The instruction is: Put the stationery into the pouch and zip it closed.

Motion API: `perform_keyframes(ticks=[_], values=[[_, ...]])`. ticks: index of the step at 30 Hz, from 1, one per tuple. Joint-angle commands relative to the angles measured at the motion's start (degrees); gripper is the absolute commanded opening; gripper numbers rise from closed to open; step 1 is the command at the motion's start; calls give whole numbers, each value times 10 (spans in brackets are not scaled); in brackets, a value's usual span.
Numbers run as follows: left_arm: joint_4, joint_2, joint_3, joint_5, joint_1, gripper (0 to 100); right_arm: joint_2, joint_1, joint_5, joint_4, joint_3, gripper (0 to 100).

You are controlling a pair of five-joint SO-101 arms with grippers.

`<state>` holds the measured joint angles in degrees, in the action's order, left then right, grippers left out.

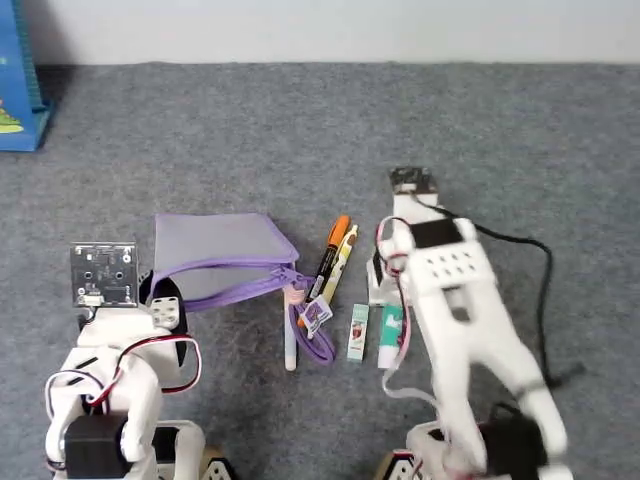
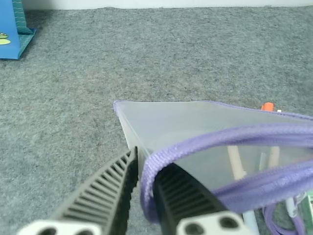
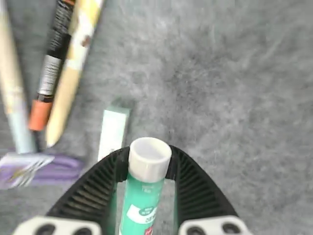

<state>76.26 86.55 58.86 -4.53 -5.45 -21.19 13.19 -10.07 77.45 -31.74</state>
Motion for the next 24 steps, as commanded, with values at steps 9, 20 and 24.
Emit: perform_keyframes(ticks=[9,20,24], values=[[5,-33,-87,-7,22,10,-359,57,26,-5,8,8],[22,-215,-196,-8,23,10,-517,210,25,-143,4,8],[22,-227,-196,-19,23,10,-519,248,24,-242,-3,8]])
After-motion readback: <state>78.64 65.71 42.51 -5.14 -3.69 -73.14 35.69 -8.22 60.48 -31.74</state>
